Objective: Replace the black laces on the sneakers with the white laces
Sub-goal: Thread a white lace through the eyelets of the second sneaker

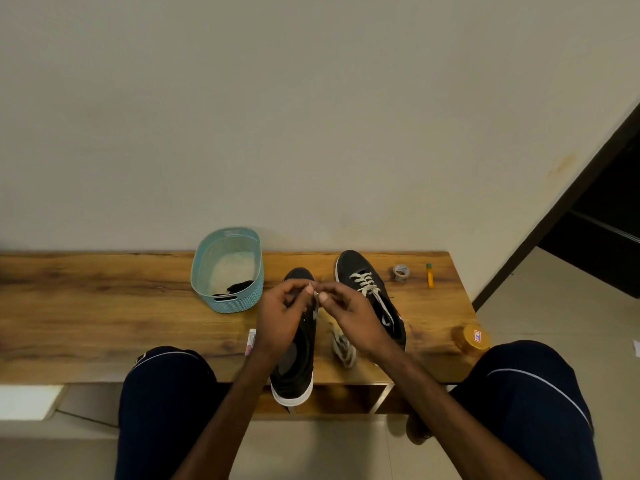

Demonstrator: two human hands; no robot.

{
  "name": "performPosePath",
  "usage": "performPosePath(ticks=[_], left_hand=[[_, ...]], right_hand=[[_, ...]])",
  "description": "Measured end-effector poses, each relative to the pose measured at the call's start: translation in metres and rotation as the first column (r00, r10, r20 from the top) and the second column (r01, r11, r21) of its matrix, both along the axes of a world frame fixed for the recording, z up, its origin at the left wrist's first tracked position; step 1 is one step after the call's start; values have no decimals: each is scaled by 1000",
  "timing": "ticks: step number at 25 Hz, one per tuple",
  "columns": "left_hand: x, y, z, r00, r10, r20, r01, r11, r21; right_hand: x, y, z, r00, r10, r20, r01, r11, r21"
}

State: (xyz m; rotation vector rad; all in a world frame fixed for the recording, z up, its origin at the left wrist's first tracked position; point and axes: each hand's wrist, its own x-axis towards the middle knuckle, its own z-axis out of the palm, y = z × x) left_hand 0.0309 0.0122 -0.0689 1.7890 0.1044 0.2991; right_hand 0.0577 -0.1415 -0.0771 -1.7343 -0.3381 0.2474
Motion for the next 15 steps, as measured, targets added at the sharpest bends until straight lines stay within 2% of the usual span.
performPosePath(ticks=[3, 6, 10, 12, 13, 15], left_hand=[[5, 1, 0, 1000, 11, -18, -12, 999, -47], [18, 5, -6, 998, 17, -55, -19, 999, -30], [52, 16, -16, 986, -73, -149, 79, 996, 36], [70, 23, -25, 981, -42, -188, 75, 983, 168], [78, 27, -31, 977, 5, -211, 63, 948, 313], [89, 33, -48, 941, 55, -335, 177, 763, 622]], right_hand=[[8, 9, -9, 995, -98, -8, 98, 994, 54], [26, 9, -14, 990, -131, 46, 132, 991, -32], [55, 12, -24, 985, -149, 84, 160, 977, -143], [69, 11, -31, 977, -185, 105, 205, 953, -225], [75, 10, -37, 974, -196, 113, 220, 937, -272], [81, 11, -48, 982, -148, 119, 182, 909, -374]])
